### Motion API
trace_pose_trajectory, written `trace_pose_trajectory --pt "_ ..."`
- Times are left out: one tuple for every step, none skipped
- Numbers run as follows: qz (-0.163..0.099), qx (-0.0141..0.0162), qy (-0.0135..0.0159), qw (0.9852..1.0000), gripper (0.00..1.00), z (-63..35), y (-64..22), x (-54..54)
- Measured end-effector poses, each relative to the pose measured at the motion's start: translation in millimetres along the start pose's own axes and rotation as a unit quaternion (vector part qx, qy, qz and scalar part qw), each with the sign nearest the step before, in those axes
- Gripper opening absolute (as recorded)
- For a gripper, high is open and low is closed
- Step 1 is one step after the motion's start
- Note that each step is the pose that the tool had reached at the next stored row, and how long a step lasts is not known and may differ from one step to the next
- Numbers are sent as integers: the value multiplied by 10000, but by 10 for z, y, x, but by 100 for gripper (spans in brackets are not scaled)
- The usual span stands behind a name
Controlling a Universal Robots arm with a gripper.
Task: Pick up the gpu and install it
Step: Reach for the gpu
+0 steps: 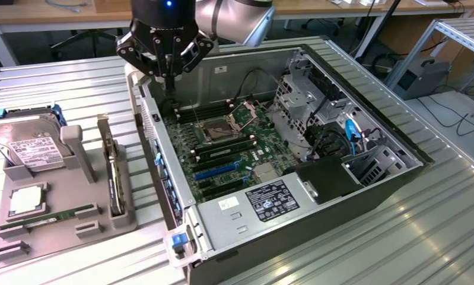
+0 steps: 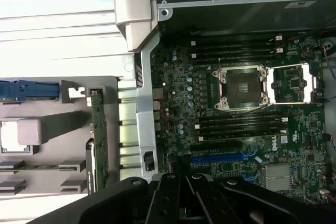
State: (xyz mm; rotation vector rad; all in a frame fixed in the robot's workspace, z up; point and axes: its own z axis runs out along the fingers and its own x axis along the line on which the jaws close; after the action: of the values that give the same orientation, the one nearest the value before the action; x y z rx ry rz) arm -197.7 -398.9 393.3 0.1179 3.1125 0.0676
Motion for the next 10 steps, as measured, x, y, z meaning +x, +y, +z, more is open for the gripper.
trace_pose_trajectory --pt "0 0 0 10000 11 0 0 4" --pt "0 0 0 10000 11 0 -1 10" --pt "0 0 0 10000 11 0 -1 16" --pt "0 0 0 10000 11 0 -2 21" --pt "0 0 -1 10000 11 0 -2 26" --pt "0 0 0 10000 11 -1 -2 31" --pt "0 0 0 10000 11 -1 -3 36" --pt "0 0 0 10000 11 -1 -3 40" --pt "0 0 0 10000 11 -1 -3 46" --pt "0 0 0 10000 11 -1 -4 51"
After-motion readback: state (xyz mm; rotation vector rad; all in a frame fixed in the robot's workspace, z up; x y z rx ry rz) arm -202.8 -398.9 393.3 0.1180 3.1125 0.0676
